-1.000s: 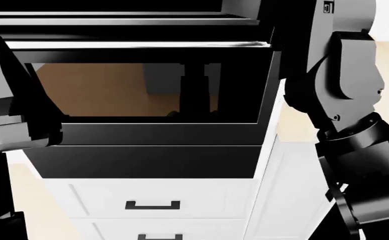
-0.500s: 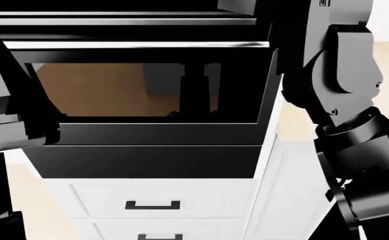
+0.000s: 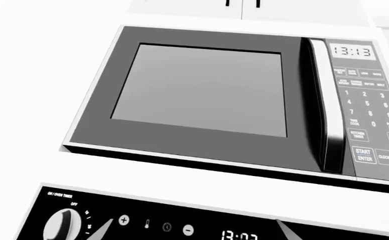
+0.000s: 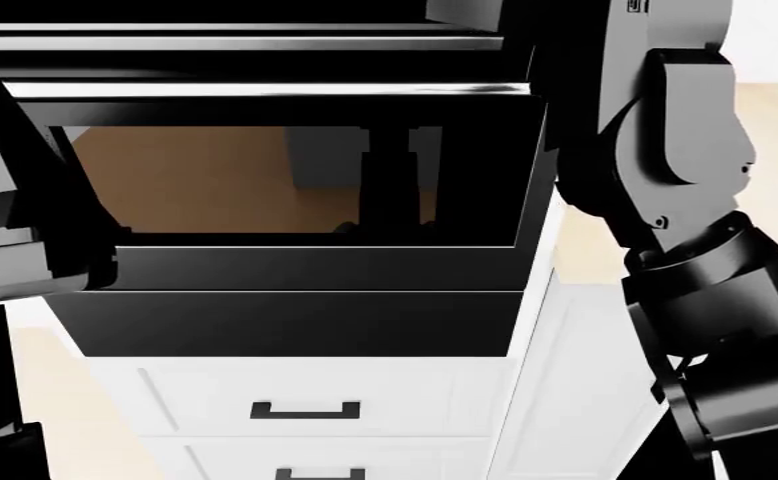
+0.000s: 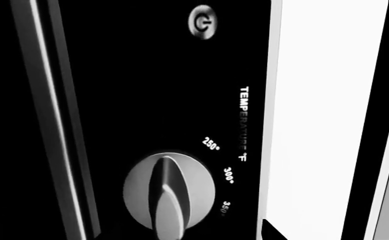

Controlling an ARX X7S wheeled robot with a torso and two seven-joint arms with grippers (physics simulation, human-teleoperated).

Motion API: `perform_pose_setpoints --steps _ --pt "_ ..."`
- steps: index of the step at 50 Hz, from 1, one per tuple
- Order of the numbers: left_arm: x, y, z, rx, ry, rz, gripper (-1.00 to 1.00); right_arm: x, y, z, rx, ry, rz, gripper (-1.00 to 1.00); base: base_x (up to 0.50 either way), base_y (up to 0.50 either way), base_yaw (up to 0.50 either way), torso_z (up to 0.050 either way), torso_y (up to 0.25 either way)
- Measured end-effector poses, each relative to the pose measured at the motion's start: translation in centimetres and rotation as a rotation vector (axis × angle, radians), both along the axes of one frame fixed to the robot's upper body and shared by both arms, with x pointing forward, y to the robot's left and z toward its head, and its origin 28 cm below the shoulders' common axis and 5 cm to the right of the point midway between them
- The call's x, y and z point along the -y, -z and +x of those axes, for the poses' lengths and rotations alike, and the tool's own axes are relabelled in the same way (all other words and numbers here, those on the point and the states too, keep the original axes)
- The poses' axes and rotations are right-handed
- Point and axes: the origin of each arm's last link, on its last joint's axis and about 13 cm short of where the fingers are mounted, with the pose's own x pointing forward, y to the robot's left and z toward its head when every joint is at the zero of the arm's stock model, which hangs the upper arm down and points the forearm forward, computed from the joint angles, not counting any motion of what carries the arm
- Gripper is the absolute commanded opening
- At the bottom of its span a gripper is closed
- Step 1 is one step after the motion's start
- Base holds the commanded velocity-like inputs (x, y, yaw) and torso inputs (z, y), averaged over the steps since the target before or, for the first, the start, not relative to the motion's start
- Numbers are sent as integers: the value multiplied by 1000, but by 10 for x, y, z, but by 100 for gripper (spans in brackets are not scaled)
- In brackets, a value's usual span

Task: Preheat the oven by turning the temperature knob.

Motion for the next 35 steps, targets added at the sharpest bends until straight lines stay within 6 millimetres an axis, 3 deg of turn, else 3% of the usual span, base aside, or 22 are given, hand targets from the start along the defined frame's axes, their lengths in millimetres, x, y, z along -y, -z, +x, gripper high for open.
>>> perform_pose_setpoints --steps 35 --pt "-1 0 1 -1 -1 -4 100 1 6 10 1 10 11 100 0 0 0 8 0"
